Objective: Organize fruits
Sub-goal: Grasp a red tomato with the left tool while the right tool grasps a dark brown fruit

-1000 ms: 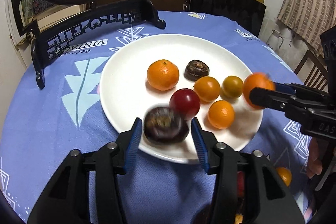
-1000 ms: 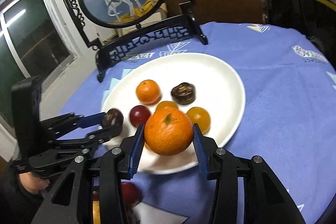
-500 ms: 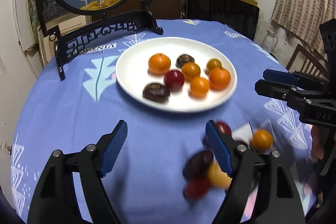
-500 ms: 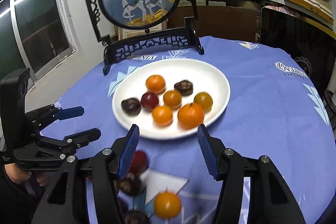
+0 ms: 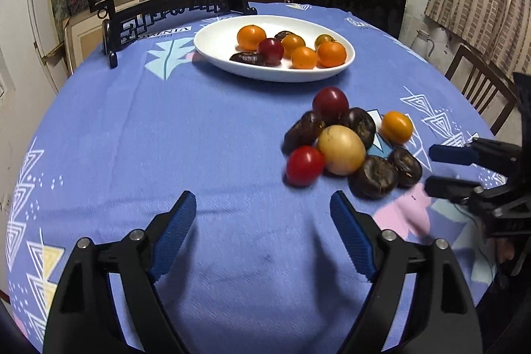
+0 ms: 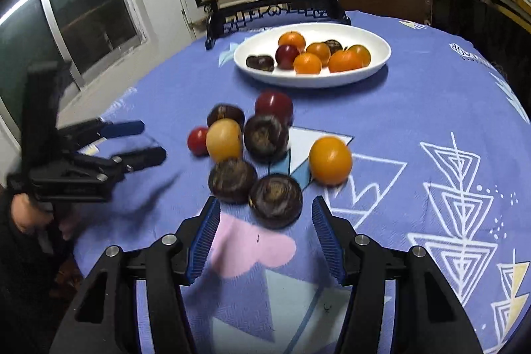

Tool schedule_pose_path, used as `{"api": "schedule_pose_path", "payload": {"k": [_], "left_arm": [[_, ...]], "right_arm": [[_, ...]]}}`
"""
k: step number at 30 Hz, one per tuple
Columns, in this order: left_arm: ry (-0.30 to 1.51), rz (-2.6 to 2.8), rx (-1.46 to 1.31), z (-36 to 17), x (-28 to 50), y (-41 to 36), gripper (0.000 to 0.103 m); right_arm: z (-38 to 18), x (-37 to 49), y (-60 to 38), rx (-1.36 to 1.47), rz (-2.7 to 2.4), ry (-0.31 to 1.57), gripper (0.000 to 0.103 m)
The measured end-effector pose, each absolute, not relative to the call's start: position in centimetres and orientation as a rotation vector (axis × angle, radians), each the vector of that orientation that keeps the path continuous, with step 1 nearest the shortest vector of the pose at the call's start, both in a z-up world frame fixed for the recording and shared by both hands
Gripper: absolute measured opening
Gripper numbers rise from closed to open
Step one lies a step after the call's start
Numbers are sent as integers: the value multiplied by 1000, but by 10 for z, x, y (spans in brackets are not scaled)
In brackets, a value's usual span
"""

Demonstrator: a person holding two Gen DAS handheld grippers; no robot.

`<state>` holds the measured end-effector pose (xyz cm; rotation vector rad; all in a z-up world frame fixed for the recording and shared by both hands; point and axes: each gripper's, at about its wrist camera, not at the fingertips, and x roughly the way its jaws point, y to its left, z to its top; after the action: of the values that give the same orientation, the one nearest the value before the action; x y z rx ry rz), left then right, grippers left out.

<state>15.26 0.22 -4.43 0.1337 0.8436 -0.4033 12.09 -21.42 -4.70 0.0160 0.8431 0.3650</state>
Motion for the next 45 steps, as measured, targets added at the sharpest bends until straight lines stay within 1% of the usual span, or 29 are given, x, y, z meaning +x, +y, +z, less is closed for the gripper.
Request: {"api": "schedule_pose_path", "payload": {"k": [7,10,18,21,22,23,26,31,36,37,39,41,44,45], "left_arm": [[837,-417,164,-47,141,-9,80],[841,-409,172,-48,142,-10,80],[861,-403,194,-51,147,-18,80],[867,-399,204,-51,150,-21,80],[870,-395,210,-52,150,-21,80],[872,-390,215,-52,151,-22,80],[876,-368,234,-51,156,-23,80],[861,-352,288,-48,169,-29,80],[871,-331,354,-54,189,-37,80],[872,-333,361,-54,191,-38,79],[864,-338,388,-56,196,-42,71],[861,-354,403,-58,198,-45,60],[854,-378,434,-61,201,-53,49],[851,-384,436,-60,202,-54,48]], "right_arm": [[-62,140,-205,1,309,884,57],[-63,147,-202,-3,316,889,50],[-65,155,-206,64,366,900,50],[-64,155,-201,36,380,895,50],[-63,154,-197,17,387,891,49],[-62,153,-195,5,393,888,40],[-61,153,-199,32,400,882,40],[-57,149,-234,242,450,818,40],[-54,143,-235,246,480,801,40],[-54,143,-236,252,483,799,40],[-53,144,-236,258,485,803,40],[-54,145,-236,257,486,807,40],[-55,146,-236,254,488,811,40],[-55,146,-236,256,489,810,40]]}}
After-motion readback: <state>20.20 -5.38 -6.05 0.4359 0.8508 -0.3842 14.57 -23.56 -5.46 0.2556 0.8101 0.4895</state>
